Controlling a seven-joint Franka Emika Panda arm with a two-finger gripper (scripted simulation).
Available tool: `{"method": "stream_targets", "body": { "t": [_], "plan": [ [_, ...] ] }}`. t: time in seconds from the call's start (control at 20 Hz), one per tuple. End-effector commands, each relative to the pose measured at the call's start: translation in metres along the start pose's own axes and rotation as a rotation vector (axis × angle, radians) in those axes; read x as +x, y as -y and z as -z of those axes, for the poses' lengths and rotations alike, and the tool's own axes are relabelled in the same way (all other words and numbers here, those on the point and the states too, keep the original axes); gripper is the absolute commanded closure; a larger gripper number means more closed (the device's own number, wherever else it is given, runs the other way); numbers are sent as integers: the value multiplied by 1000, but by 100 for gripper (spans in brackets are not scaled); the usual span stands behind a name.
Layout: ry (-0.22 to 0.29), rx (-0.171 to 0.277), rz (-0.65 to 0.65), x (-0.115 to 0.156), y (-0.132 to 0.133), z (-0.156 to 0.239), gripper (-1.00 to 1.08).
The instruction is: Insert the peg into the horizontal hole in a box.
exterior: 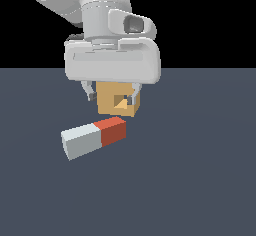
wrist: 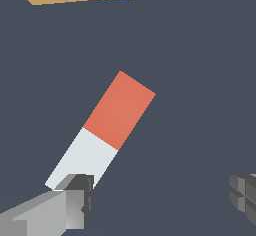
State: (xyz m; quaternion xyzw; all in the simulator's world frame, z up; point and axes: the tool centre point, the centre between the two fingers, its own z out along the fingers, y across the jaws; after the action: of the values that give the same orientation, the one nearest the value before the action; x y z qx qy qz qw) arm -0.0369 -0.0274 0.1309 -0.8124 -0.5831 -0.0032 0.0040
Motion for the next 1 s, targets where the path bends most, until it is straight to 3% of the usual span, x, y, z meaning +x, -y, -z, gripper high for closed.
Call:
{"method": "stream_targets", "body": {
  "t": [0.0, 0.55, 0.95],
  "plan": [
    [1, -1, -77, -7, 9, -7, -92],
    [6, -4, -393, -28, 52, -37, -92],
    [8, -6, -536, -32, 73, -51, -92]
  ]
}}
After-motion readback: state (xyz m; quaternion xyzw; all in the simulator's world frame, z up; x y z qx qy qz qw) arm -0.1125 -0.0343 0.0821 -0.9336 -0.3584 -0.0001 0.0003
